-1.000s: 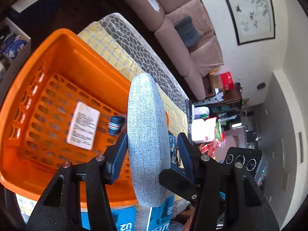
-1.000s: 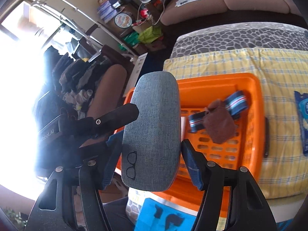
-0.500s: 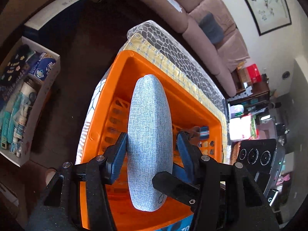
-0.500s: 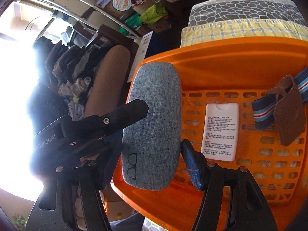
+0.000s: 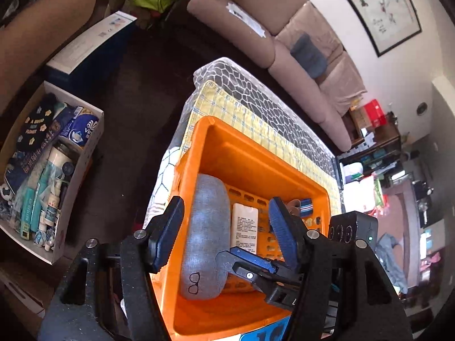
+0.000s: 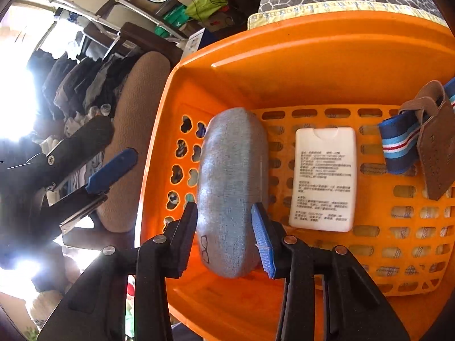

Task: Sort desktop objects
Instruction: 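Carry the glasses case into the orange basket and open the right gripper, then move the right tool back to the hairbrush lying beside the basket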

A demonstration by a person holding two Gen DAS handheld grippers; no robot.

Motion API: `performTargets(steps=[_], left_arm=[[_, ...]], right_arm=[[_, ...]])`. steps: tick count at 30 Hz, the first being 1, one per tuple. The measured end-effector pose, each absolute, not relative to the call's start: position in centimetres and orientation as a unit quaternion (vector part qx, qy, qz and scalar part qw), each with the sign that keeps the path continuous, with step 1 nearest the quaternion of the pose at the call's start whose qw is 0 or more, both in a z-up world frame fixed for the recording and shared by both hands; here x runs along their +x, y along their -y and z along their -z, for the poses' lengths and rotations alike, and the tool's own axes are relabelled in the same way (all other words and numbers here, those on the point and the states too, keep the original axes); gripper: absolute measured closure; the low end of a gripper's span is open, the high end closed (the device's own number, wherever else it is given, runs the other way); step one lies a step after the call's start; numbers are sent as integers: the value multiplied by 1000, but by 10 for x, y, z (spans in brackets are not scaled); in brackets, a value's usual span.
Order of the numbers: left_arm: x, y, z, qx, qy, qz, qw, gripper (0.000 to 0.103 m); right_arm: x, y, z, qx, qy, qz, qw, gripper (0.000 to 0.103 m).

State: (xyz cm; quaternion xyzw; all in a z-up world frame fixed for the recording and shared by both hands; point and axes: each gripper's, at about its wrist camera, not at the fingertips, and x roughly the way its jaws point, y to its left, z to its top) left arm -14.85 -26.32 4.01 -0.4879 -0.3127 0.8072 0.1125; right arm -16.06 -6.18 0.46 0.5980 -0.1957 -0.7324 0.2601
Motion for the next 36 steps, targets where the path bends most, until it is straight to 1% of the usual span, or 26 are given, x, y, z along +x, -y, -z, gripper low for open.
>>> performTargets(steps=[9, 16, 22, 23, 25, 33, 36], left_arm=[[-138, 263, -32, -504, 305, -799, 120, 44], [-128, 249, -45, -507, 287, -803, 129, 44], [-116, 236, -58, -512, 248, -813, 126, 44], [-113, 232, -59, -513, 242, -814, 126, 43], [-109, 226, -63, -514, 230, -817, 125, 41], [-93, 202, -75, -515, 194, -825, 124, 41], [-88, 192, -78, -516, 183, -828, 124, 39]], right_arm=[[-156, 67, 1, 607, 191, 728, 257, 60], [-147, 58, -26, 577, 118, 773, 236, 60], [-130, 44, -47, 546, 69, 806, 218, 60], [-128, 43, -50, 543, 62, 809, 216, 60], [-122, 38, -53, 538, 54, 814, 212, 60], [-105, 20, -67, 523, 41, 827, 203, 60], [-98, 11, -72, 518, 36, 831, 200, 58]])
